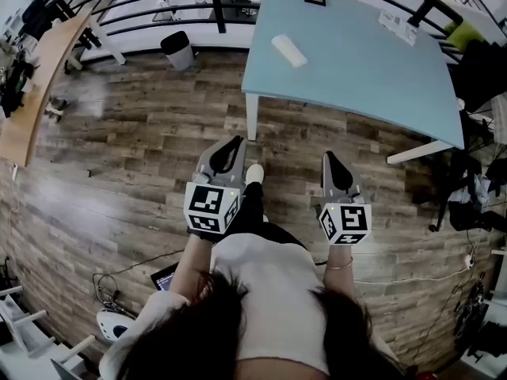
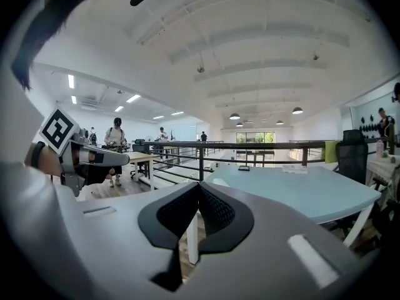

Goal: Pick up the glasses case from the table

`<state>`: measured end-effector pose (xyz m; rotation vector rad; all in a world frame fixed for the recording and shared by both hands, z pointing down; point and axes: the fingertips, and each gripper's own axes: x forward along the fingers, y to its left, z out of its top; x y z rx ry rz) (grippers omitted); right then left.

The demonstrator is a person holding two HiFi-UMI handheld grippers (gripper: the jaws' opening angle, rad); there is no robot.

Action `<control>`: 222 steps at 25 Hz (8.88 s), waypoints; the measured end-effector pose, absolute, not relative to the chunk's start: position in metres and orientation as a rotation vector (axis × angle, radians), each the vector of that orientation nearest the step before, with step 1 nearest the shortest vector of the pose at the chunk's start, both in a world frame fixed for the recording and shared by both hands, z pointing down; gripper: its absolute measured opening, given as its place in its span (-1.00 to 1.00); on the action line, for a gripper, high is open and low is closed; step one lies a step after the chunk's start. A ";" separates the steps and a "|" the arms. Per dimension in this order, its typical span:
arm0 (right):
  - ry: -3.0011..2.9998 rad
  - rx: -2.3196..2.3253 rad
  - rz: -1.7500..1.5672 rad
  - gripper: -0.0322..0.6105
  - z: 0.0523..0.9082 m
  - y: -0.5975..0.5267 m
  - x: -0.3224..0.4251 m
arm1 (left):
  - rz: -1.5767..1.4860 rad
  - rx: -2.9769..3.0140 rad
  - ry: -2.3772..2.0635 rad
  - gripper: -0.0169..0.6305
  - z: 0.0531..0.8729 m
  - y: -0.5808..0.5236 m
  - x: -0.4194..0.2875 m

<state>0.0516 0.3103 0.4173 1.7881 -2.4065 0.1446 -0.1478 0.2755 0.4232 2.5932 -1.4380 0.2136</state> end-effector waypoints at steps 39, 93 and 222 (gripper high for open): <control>-2.311 1.848 0.228 -0.89 0.423 0.035 0.078 | 0.311 2.568 -1.336 -0.37 0.441 -0.008 -0.133; -2.353 1.738 0.328 -0.89 0.440 -0.157 0.167 | 0.528 2.426 -1.201 0.27 0.499 -0.184 -0.019; -2.288 1.840 0.472 -0.89 0.470 -0.170 0.217 | 0.641 2.027 -1.682 0.16 0.597 -0.211 -0.001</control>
